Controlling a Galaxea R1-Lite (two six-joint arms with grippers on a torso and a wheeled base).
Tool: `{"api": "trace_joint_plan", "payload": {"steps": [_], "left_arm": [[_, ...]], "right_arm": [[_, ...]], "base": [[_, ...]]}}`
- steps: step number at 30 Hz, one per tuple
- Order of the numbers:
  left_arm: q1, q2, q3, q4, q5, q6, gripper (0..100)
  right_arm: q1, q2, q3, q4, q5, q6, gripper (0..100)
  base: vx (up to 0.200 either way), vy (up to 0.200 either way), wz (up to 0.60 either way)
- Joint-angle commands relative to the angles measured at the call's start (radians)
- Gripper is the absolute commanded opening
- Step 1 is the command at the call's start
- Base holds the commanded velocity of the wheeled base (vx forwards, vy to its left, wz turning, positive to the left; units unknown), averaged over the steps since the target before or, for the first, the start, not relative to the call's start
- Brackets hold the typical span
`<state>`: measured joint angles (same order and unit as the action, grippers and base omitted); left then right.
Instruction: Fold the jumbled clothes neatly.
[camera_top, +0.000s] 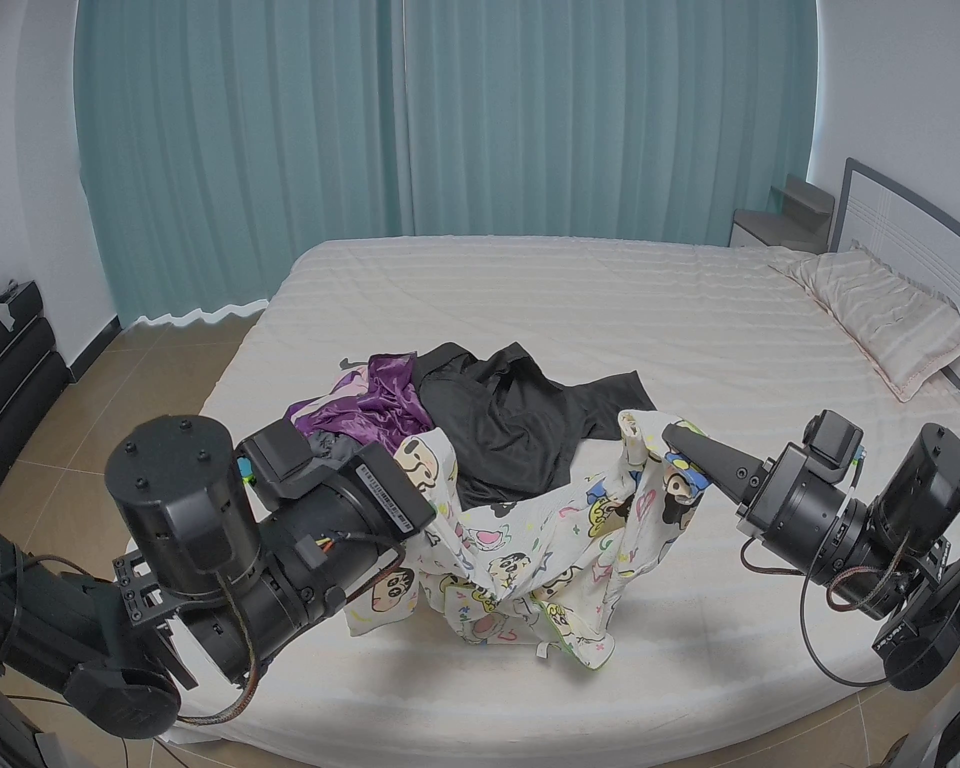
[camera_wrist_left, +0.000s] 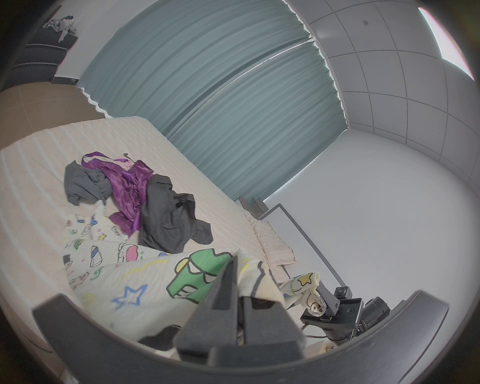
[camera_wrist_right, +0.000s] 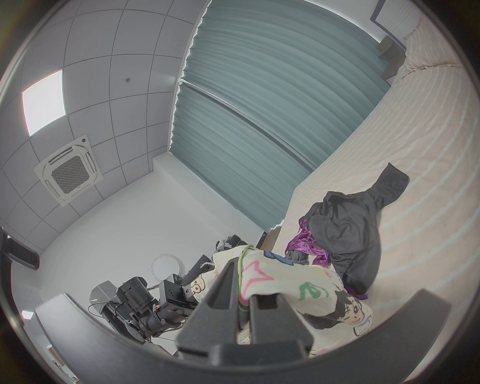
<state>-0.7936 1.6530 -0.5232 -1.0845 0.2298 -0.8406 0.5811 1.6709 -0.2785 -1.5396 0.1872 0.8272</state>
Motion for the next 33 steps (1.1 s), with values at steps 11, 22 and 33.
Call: {"api": "trace_joint_plan", "payload": {"steps": [11, 22, 33], "left_arm": [[0.002, 0.004, 0.0, -0.003, -0.003, 0.0, 0], [0.008, 0.002, -0.001, -0.003, -0.001, 0.0, 0], [0.01, 0.001, -0.001, -0.003, 0.0, 0.0, 0]], "right_arm": [[-0.007, -0.002, -0.002, -0.001, 0.0, 0.0, 0], [-0.02, -0.005, -0.008, -0.001, 0.0, 0.0, 0], [-0.024, -0.016, -0.01, -0.001, 0.0, -0.003, 0]], "base": [[0.0, -0.2, 0.0], [0.0, -0.2, 0.0], [0.0, -0.2, 0.0]]}}
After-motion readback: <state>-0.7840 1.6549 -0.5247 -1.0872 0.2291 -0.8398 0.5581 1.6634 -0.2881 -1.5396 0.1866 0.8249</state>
